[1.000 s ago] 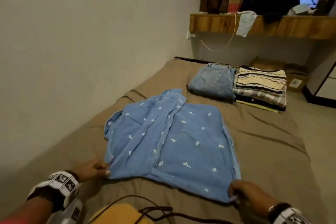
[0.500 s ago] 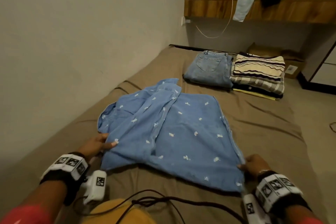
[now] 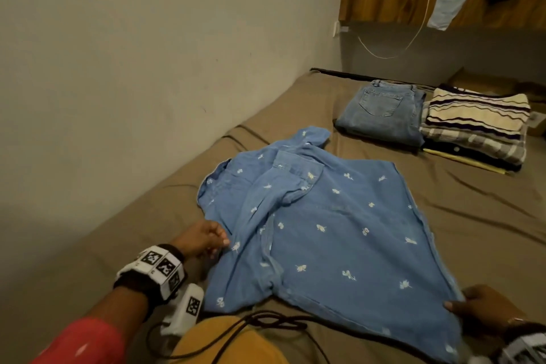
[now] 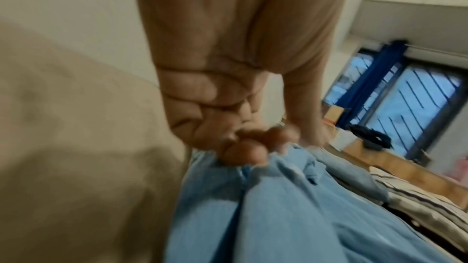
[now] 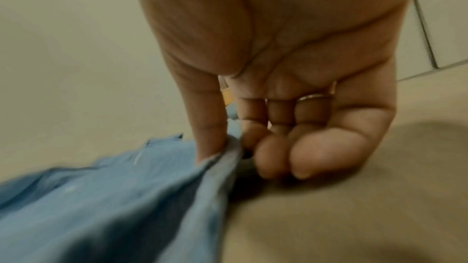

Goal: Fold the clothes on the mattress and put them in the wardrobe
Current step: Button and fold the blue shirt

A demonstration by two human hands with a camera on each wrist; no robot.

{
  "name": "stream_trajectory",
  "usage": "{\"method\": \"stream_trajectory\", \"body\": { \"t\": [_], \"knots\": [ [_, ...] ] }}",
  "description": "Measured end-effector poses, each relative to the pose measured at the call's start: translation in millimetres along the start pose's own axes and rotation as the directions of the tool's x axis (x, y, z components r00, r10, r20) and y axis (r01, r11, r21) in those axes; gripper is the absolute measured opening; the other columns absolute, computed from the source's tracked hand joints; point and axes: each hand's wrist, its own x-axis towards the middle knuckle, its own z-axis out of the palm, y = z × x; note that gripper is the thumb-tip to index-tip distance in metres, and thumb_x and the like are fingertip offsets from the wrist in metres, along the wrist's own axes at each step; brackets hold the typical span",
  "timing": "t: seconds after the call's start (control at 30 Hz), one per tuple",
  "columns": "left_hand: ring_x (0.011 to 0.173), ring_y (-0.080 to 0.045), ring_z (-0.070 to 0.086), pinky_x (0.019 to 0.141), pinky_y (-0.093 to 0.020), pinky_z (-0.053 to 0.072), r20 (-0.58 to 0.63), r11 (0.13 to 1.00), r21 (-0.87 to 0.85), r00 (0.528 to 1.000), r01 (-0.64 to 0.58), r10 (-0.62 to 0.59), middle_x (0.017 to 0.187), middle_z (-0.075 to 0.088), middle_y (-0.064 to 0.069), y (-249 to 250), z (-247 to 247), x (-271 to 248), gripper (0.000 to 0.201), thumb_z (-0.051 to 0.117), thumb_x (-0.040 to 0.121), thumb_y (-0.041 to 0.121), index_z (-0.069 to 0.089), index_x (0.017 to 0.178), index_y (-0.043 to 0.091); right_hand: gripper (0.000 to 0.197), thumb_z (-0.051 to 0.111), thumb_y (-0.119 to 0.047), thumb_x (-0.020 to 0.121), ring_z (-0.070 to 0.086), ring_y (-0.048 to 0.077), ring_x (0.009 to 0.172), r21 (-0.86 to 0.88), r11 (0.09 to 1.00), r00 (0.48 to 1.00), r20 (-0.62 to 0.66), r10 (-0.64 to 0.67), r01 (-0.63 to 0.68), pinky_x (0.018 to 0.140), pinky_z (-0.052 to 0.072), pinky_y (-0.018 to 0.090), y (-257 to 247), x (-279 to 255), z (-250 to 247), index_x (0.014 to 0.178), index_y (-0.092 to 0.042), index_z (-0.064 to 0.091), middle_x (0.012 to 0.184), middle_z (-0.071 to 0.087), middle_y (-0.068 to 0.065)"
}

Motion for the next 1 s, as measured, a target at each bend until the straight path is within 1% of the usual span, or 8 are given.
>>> {"method": "stream_trajectory", "body": {
  "t": [0.13, 0.2, 0.3, 0.43, 0.6, 0.7, 0.87, 1.0],
  "knots": [
    [0.036, -0.002, 0.046, 0.038, -0.013, 0.03, -0.119, 0.998, -0.019, 0.991, 0.053, -0.055, 0.049, 0.052, 0.0, -20, -41, -17, 0.02, 0.057, 0.089, 0.002, 0.053, 0.071, 0.011, 0.04, 0.09, -0.021, 0.049, 0.065, 0.047, 0.066, 0.093, 0.992, 0.996, -0.016, 0.086, -0.084, 0.075, 0.052, 0.058, 49, 30, -18, 0.062, 0.01, 0.068, 0.064, 0.065, 0.029],
    [0.037, -0.005, 0.047, 0.039, -0.013, 0.031, -0.172, 0.991, -0.026, 0.976, 0.133, -0.136, 0.047, 0.055, 0.003, -28, -59, -23, 0.019, 0.058, 0.091, 0.013, 0.052, 0.072, 0.01, 0.066, 0.089, -0.044, 0.022, 0.066, 0.043, 0.065, 0.16, 0.982, 0.995, -0.015, 0.101, -0.097, 0.072, 0.053, 0.054, 78, 60, -16, 0.062, 0.005, 0.069, 0.062, 0.067, 0.023],
    [0.039, -0.009, 0.047, 0.038, -0.012, 0.032, -0.231, 0.984, 0.011, 0.958, 0.18, -0.172, 0.055, 0.058, -0.003, -23, -70, -6, 0.024, 0.057, 0.092, 0.021, 0.052, 0.071, 0.01, 0.07, 0.084, -0.059, 0.019, 0.064, 0.041, 0.06, 0.108, 0.991, 0.995, -0.056, 0.083, -0.076, 0.061, 0.053, 0.048, 119, 116, -12, 0.052, 0.0, 0.065, 0.052, 0.064, 0.019],
    [0.051, -0.017, 0.053, 0.047, -0.023, 0.039, -0.336, 0.964, 0.265, 0.937, -0.003, 0.095, 0.057, 0.052, -0.009, 10, -49, 49, 0.036, 0.06, 0.09, 0.025, 0.045, 0.06, 0.012, 0.062, 0.085, -0.058, 0.031, 0.061, 0.038, 0.054, 0.127, 0.991, 0.995, -0.085, 0.06, -0.049, 0.044, 0.047, 0.044, 116, 104, -1, 0.047, -0.006, 0.057, 0.047, 0.059, 0.019],
    [0.061, -0.019, 0.055, 0.066, -0.027, 0.045, 0.008, 0.882, 0.457, 0.992, -0.116, 0.127, 0.062, 0.059, -0.009, 59, 26, 104, 0.043, 0.061, 0.086, 0.043, 0.056, 0.06, 0.009, 0.042, 0.085, -0.027, 0.061, 0.058, 0.036, 0.066, 0.034, 0.992, 0.986, -0.113, 0.121, -0.118, 0.067, 0.046, 0.042, 52, 26, -1, 0.071, 0.001, 0.055, 0.062, 0.058, 0.021],
    [0.077, -0.016, 0.059, 0.077, -0.029, 0.044, 0.202, 0.816, 0.53, 0.969, -0.232, 0.144, 0.08, 0.064, -0.009, 63, 41, 113, 0.012, 0.071, 0.08, 0.013, 0.066, 0.084, 0.002, 0.04, 0.086, -0.031, 0.059, 0.06, 0.037, 0.065, -0.011, 0.991, 0.988, -0.083, 0.132, -0.133, 0.067, 0.046, 0.041, 47, 26, -3, 0.062, -0.002, 0.06, 0.056, 0.059, 0.017],
    [0.043, 0.004, 0.05, 0.051, -0.017, 0.041, 0.089, 0.931, 0.275, 0.971, -0.239, 0.222, 0.046, 0.057, 0.011, 41, -24, 64, 0.022, 0.063, 0.087, 0.01, 0.056, 0.067, 0.014, 0.085, 0.065, -0.08, -0.002, 0.056, 0.031, 0.05, 0.023, 0.996, 0.994, -0.062, 0.09, -0.089, 0.06, 0.042, 0.036, 62, 43, -6, 0.038, -0.006, 0.056, 0.046, 0.058, 0.02],
    [0.046, -0.005, 0.055, 0.048, -0.015, 0.043, 0.109, 0.897, 0.436, 0.994, -0.075, 0.03, 0.052, 0.06, 0.001, 48, 5, 50, 0.048, 0.056, 0.083, 0.051, 0.06, 0.063, 0.008, 0.065, 0.082, -0.057, 0.048, 0.063, 0.035, 0.063, -0.046, 0.995, 0.995, -0.043, 0.089, -0.09, 0.067, 0.048, 0.038, 33, 17, -5, 0.064, 0.004, 0.066, 0.056, 0.064, 0.019]
  ]
}}
